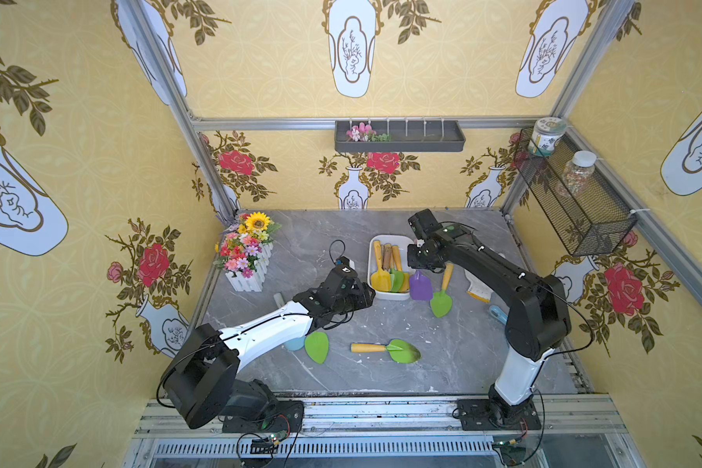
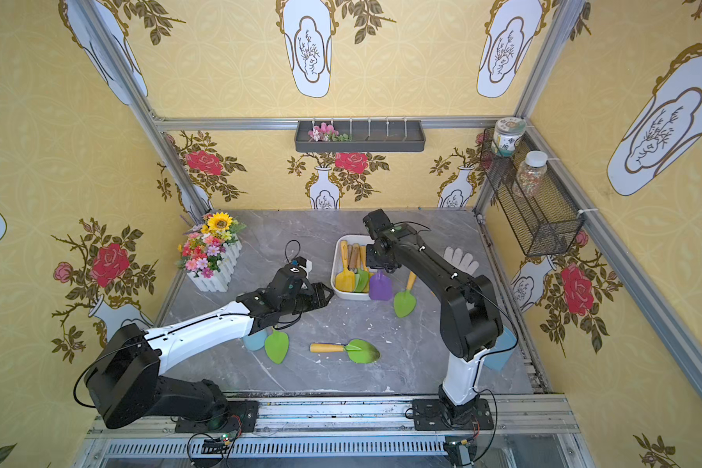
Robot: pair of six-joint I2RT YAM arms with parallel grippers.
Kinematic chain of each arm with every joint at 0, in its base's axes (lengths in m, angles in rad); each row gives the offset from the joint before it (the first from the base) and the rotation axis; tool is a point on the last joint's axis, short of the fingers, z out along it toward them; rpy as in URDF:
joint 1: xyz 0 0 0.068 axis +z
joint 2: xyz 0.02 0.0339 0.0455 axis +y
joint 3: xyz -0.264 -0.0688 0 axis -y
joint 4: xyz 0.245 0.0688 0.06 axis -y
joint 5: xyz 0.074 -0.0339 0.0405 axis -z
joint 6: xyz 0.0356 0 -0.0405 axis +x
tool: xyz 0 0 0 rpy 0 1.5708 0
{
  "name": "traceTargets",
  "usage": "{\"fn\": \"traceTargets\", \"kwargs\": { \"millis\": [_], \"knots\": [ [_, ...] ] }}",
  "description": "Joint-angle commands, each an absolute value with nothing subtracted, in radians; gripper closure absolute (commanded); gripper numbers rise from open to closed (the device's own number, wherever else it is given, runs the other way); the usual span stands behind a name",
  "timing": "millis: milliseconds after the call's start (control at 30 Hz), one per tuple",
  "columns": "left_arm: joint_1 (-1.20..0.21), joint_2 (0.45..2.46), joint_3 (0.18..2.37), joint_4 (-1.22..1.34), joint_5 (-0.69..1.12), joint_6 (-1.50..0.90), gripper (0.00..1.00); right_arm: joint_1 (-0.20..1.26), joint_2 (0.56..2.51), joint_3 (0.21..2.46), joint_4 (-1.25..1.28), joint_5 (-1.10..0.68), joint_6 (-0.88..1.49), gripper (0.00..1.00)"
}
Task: Put the shovel into the storage box
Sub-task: Place the shovel in the storage box.
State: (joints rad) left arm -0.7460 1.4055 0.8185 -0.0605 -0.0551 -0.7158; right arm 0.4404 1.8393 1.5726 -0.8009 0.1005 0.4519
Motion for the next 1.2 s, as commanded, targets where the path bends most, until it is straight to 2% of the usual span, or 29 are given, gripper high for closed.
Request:
{"fn": "traceTargets", "kwargs": {
  "millis": [0, 367, 1167],
  "knots": [
    [-0.744, 1.400, 0.806, -0.060, -0.043, -0.718, 0.49, 0.455, 1.888, 1.636, -0.819, 0.074, 0.475, 0.78],
    [-0.742, 1.382, 0.787, -0.064, -0.041, -0.747, 0.49, 0.451, 2.090, 1.827, -0.834, 0.076, 0.489, 0.78],
    [-0.741, 1.401, 0.787, -0.063, -0.035, -0.747, 0.49, 0.408, 2.226, 1.850, -0.818, 0.075, 0.514, 0.76]
  ]
}}
